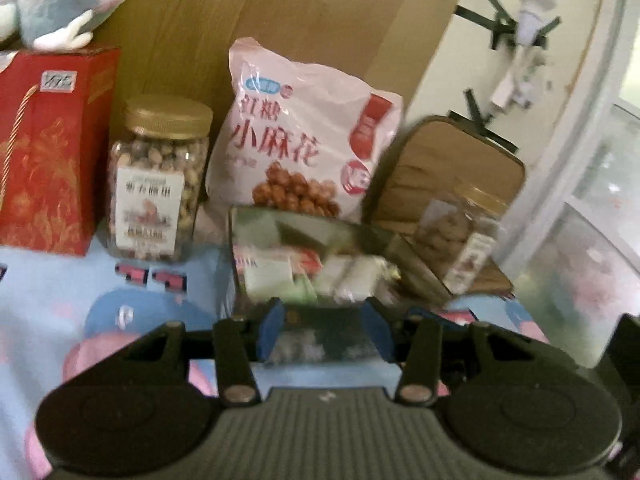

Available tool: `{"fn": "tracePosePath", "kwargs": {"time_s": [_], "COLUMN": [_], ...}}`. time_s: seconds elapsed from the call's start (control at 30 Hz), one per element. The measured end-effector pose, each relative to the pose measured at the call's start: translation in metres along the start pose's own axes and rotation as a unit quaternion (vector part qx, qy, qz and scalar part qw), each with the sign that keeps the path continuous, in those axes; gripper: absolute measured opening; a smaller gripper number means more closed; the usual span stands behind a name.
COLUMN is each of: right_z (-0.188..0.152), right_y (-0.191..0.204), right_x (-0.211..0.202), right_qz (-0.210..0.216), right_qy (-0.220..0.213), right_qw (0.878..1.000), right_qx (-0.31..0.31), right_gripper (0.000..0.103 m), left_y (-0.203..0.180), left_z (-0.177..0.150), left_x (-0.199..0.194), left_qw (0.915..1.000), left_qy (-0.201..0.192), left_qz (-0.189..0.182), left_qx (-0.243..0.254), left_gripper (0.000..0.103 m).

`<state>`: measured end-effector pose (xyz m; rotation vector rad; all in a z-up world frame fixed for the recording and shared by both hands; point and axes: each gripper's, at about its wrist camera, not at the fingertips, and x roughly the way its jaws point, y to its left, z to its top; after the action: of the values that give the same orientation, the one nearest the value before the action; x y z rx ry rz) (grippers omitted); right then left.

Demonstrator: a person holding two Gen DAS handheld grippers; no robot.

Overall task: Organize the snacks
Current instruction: 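Carry the light green bag into the dark box and release it, then reach the left gripper to the green biscuit packet and grasp it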

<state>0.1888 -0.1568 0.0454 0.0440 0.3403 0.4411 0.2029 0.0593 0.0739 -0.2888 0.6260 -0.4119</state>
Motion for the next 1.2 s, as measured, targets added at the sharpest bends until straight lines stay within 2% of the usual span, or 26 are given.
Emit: {"fn": "tracePosePath", "kwargs": {"time_s": [0.13, 0.23, 0.37, 0.43, 0.57, 0.67, 0.73, 0.83, 0.9, 1.03, 1.2], "right_z": [-0.021, -0.045, -0.067, -0.074, -0.084, -0.092, -0.094, -0.099, -0.100, -0.095, -0.086], "right_y": [-0.001, 0.006, 0.029, 0.041, 0.064, 0.082, 0.093, 0.106, 0.111, 0.095, 0.088], "right_x": [-0.026, -0.042, -0.058, -0.067, -0.076, -0.079, -0.082, -0.081, -0.077, -0.077, -0.086], "right_qz": [0.058, 0.121, 0.172, 0.193, 0.215, 0.210, 0.205, 0.181, 0.153, 0.128, 0.097], "right_qy": [0.048, 0.102, 0.156, 0.167, 0.184, 0.183, 0.177, 0.163, 0.152, 0.143, 0.095], "right_qw": [0.996, 0.985, 0.972, 0.967, 0.959, 0.959, 0.959, 0.963, 0.967, 0.974, 0.984], "right_qx": [0.051, 0.069, 0.038, 0.023, -0.017, -0.051, -0.083, -0.119, -0.136, -0.118, -0.119], "right_gripper": [0.033, 0.035, 0.042, 0.044, 0.052, 0.054, 0.056, 0.058, 0.048, 0.042, 0.041], "left_y": [0.009, 0.020, 0.030, 0.034, 0.035, 0.032, 0.029, 0.023, 0.020, 0.009, -0.008], "left_z": [-0.037, -0.068, -0.099, -0.111, -0.130, -0.142, -0.146, -0.149, -0.147, -0.137, -0.109], "left_x": [-0.027, -0.047, -0.072, -0.084, -0.089, -0.090, -0.090, -0.088, -0.086, -0.081, -0.075], "left_qw": [0.9994, 0.9977, 0.9956, 0.9943, 0.9906, 0.9902, 0.9891, 0.9904, 0.9906, 0.9932, 0.9959], "left_qy": [0.032, 0.063, 0.083, 0.086, 0.103, 0.105, 0.105, 0.100, 0.100, 0.091, 0.066], "left_qz": [-0.007, -0.010, -0.006, -0.019, -0.039, -0.039, -0.051, -0.047, -0.045, -0.041, -0.054], "left_qx": [-0.012, -0.023, -0.043, -0.060, -0.080, -0.083, -0.090, -0.083, -0.082, -0.060, -0.028], "left_gripper": [0.046, 0.046, 0.046, 0.052, 0.052, 0.049, 0.045, 0.043, 0.043, 0.043, 0.043]}}
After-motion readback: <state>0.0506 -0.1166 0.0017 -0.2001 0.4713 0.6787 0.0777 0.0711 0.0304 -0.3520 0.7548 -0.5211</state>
